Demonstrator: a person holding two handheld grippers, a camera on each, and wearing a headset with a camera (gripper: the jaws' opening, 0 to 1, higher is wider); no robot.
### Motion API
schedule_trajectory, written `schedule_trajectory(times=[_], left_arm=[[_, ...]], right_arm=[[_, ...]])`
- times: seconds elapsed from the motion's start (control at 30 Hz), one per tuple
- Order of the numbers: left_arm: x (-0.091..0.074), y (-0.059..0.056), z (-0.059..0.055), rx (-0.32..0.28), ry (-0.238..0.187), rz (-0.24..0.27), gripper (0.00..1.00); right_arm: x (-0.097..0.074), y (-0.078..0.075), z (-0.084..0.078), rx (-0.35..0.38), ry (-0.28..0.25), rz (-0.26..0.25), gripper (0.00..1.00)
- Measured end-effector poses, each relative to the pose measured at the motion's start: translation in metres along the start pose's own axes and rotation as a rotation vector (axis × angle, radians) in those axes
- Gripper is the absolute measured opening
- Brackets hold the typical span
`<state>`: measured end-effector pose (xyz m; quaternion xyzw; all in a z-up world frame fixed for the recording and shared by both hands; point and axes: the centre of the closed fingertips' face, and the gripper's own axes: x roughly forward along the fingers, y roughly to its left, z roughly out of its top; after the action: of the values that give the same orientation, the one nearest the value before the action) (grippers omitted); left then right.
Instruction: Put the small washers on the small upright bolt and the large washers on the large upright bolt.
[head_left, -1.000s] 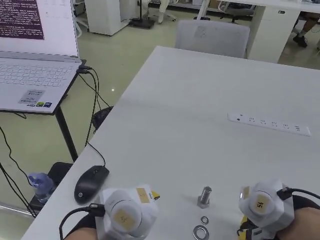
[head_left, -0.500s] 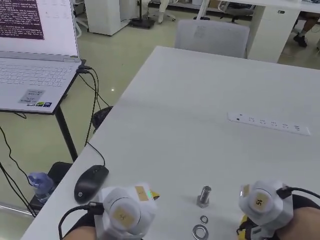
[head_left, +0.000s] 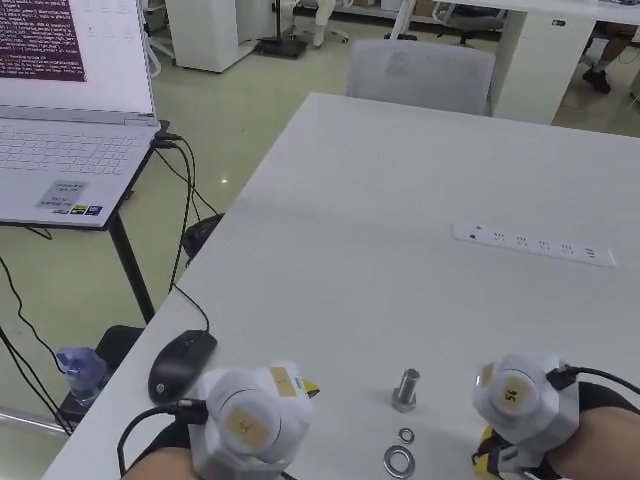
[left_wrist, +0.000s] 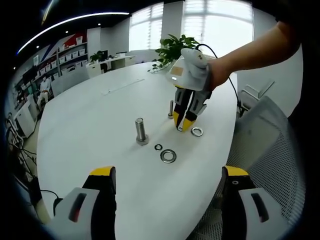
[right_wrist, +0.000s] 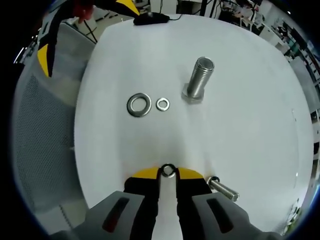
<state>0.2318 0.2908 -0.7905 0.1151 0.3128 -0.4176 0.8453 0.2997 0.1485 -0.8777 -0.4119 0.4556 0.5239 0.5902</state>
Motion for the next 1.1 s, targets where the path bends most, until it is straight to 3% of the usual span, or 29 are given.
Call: schedule_trajectory(times=[0.37, 0.77, 1.1], left_arm=[[0.002, -0.004, -0.001, 0.001, 0.001, -0.004, 0.86], [0.001, -0.003, 0.003, 0.005, -0.002, 0.002, 0.86], [0.000, -0.006, 0.002, 0.014, 0.008, -0.001, 0.86]], right_arm=[[-0.016, -0.002, 0.001, 0.000, 0.028, 0.019, 0.13], [-0.040, -0.008, 0.015, 0.001, 0.040, 0.020, 0.13], [-0.059, -0.010, 0.014, -0.001, 0.064, 0.040, 0.13]])
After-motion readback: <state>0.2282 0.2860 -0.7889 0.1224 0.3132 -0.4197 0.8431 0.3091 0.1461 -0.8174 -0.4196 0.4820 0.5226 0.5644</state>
